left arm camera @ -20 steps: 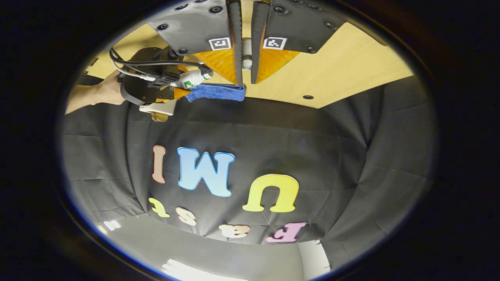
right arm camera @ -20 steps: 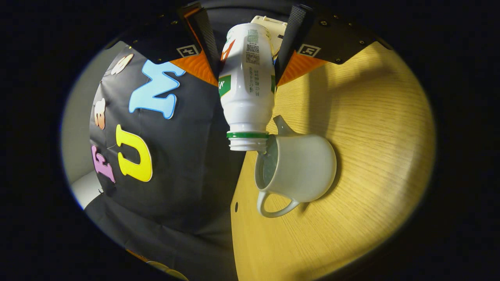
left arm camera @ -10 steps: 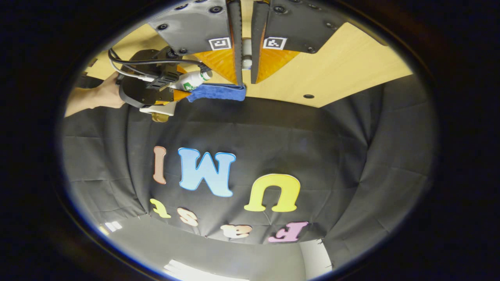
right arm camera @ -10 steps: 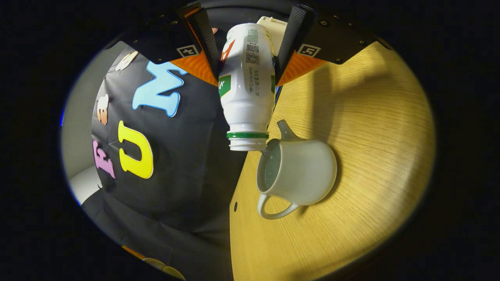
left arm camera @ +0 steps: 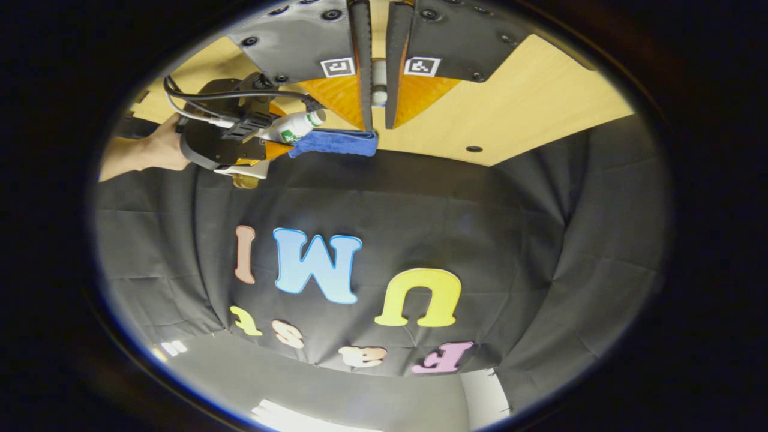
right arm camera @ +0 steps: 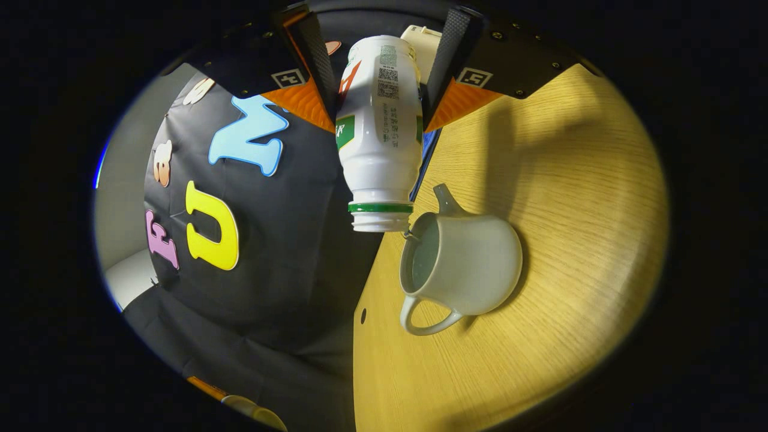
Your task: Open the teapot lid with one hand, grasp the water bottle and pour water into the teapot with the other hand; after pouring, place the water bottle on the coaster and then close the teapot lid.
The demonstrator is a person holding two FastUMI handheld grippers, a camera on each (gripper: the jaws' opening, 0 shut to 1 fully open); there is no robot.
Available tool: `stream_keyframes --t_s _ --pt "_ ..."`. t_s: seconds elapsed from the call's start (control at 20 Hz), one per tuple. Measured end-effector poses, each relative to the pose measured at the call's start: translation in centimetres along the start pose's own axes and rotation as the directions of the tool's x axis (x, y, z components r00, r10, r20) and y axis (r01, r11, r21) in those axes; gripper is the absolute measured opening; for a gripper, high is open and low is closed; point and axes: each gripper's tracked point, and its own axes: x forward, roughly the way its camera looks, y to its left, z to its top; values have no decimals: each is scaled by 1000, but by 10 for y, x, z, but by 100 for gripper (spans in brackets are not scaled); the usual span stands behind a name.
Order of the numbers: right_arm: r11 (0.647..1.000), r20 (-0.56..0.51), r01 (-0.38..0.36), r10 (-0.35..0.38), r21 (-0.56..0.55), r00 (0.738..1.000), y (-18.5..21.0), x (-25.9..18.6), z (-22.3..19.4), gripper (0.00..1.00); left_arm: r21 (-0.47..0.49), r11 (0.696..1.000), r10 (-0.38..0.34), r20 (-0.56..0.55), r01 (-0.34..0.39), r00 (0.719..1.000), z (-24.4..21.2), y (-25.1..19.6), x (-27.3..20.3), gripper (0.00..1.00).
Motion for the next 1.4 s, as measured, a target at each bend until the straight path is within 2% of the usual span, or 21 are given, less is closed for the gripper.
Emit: stream_keyframes --t_s 0.2,0.4,0.55,0.7,0.8,0.9,0.95,1.05,1.2,1.4 --pt "999 13 -24 23 44 1000 15 0 5 76 -12 1000 1 -4 -1 1000 0 2 -1 20" --pt "989 31 -59 55 136 998 22 2 7 76 -24 1000 -3 -5 2 1000 -2 2 2 20" --pt "976 53 -50 39 214 998 19 2 8 76 -35 999 -3 -3 3 1000 -3 3 4 20" --pt "943 71 -25 1 332 997 10 -3 3 76 -50 999 -9 10 9 1000 0 6 8 20" --pt "897 75 5 -43 441 996 2 -10 -4 76 -64 998 -20 17 21 1000 1 5 16 20" --pt "832 65 36 -87 553 994 -8 -20 -16 76 -88 995 -37 20 39 999 1 2 25 21" --pt "788 57 47 -103 613 993 -12 -26 -23 76 -96 994 -45 23 47 999 3 1 31 21" --pt "679 37 51 -114 732 993 -14 -38 -39 76 -100 993 -60 24 62 998 1 -3 48 21" --pt "483 22 24 -89 875 996 -17 -57 -58 76 -123 987 -100 11 101 995 -2 -18 74 21" --pt "172 42 -34 -44 985 998 -1 -78 -71 76 -105 984 -151 -29 147 988 -20 -42 105 20"
